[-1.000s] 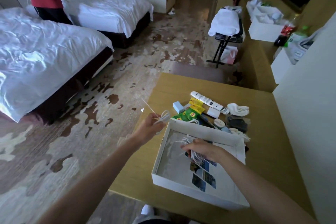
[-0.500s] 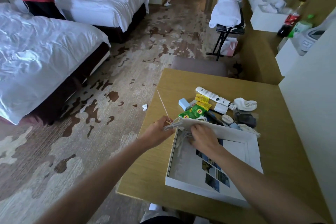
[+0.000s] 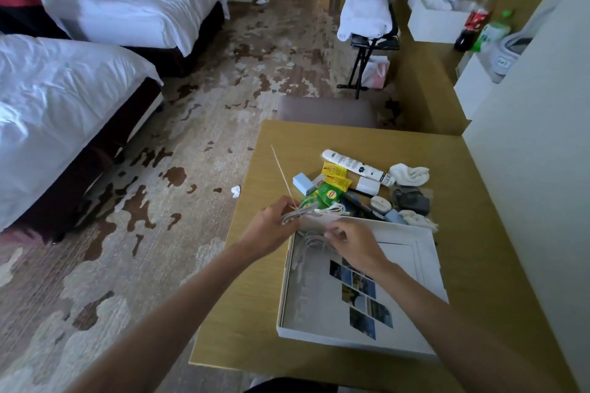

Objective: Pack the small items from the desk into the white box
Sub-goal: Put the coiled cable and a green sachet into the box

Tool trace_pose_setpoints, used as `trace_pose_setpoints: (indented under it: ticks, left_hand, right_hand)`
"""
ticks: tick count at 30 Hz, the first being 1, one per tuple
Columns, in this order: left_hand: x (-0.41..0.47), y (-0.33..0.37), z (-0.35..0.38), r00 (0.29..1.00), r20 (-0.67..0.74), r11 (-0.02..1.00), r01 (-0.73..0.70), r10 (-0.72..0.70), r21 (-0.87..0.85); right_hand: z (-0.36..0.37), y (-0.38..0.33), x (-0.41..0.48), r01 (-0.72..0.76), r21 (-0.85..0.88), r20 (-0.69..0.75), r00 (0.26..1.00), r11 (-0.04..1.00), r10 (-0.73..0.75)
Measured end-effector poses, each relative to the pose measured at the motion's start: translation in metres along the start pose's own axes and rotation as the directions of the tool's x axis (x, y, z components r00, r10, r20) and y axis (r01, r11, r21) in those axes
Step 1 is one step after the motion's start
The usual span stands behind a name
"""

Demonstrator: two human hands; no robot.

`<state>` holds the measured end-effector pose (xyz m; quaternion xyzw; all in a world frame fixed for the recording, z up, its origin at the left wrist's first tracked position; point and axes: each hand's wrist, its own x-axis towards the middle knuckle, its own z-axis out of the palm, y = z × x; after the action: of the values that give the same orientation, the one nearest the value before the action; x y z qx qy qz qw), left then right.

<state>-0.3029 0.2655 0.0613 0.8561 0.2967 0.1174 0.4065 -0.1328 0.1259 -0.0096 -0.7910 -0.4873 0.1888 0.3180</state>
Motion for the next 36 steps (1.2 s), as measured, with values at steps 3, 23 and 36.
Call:
trace_pose_setpoints:
  ticks: [3,23,36]
  left_hand:
    - [0.008,0.014,0.013,0.991,0.113,0.997,-0.068,0.066,0.018]
    - [-0.004,-0.002,0.057,0.828,0.414,0.455,-0.555,0.378,0.696]
    - [0.004,0.000,0.083,0.905,0.411,0.435,-0.417,0.112,0.798]
  right_hand:
    - [-0.030,0.011,-0.015,-0.196,0.377,0.104,0.980,0.905,0.169]
    - [0.008,0.032,-0.040,-0.374,0.272,0.248,0.917,0.886,0.311]
    - [-0.009,0.033,-0.041,-0.131,-0.118,0.090,0.986,0.984,0.142]
